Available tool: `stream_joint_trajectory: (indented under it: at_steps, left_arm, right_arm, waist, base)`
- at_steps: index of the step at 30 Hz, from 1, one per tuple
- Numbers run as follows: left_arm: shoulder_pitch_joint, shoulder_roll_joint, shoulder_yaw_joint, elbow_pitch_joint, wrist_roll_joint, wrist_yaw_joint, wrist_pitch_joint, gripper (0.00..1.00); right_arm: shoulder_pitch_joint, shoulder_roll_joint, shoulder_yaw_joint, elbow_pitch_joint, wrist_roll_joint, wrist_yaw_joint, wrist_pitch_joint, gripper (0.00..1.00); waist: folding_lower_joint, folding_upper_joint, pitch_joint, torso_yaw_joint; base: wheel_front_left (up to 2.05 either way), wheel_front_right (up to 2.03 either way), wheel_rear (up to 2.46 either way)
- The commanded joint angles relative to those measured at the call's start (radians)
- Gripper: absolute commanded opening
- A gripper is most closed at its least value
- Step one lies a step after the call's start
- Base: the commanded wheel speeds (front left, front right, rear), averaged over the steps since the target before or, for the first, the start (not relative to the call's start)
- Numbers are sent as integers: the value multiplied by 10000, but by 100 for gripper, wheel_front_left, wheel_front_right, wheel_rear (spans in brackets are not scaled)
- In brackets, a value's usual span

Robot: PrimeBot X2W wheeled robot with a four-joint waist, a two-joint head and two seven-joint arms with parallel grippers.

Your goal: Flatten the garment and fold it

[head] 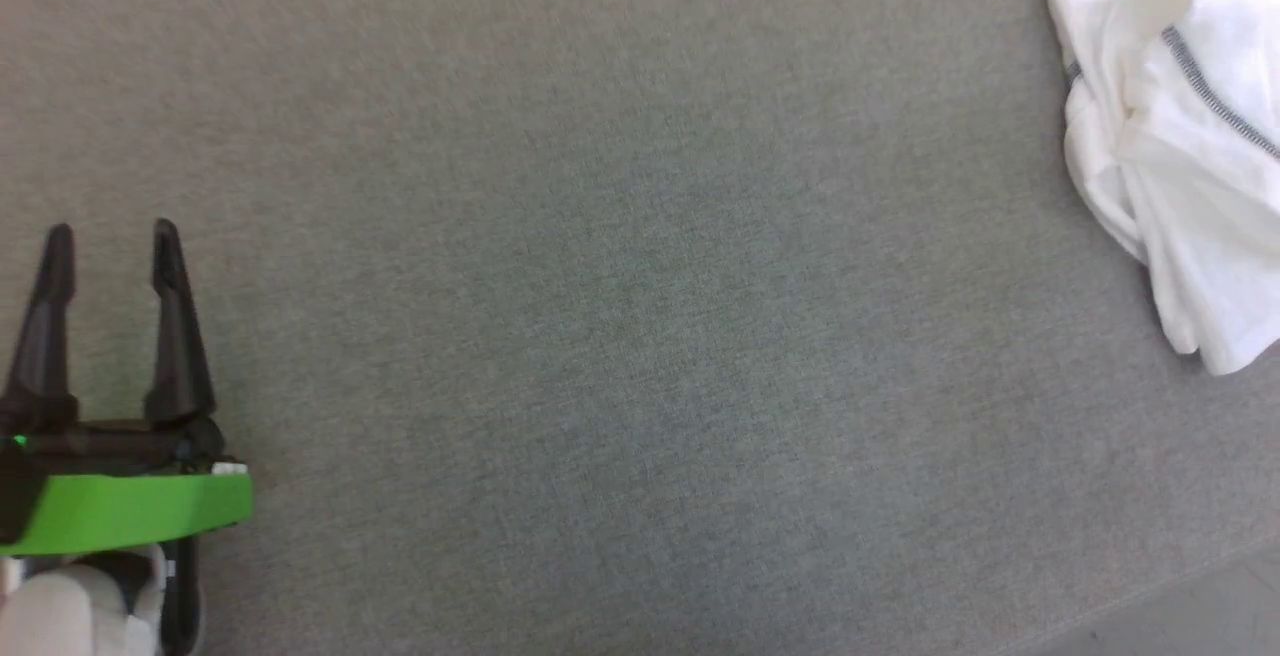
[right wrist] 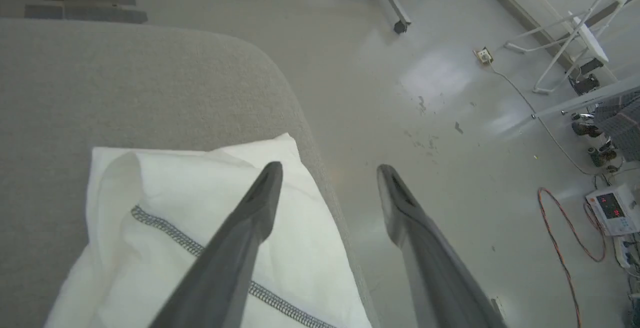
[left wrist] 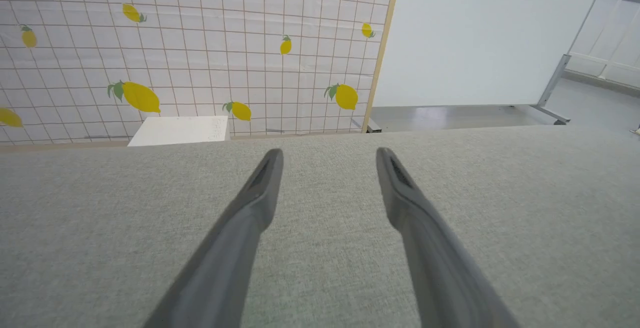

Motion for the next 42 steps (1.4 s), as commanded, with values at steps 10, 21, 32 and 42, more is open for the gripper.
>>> stream_joint_trajectory:
  at_steps: [10,21,32,42]
  left_arm:
    - [184,-779,-131,1053,46,249,-284,100]
    - [166,-1253,-278,1783,552,967,-306,100]
    - [-150,-1455,-738,2449,816,1231,-310,100]
    - [-183,-1592,-1349,2989,1170,1072,-312,100]
  right_arm:
    - [1109,1478,1195,-3434,2424,-17,-1988,100]
    - [4004,3853,986,-6007,2365,-17,-4726,100]
    - [6320,3985,1293,-4636,3294,-17,-6352,100]
    - [7437,3986,1321,-4529,2285,-17,-6403,100]
  waist:
    - [-1,-1,-3299,1293]
    - [-1,-1,-4232,2363]
    - [-1,-1,-4384,2901]
    - [-1,-1,-4400,3061]
  base:
    - [0,0,0]
    - [0,0,0]
    - [0,0,0]
    - [0,0,0]
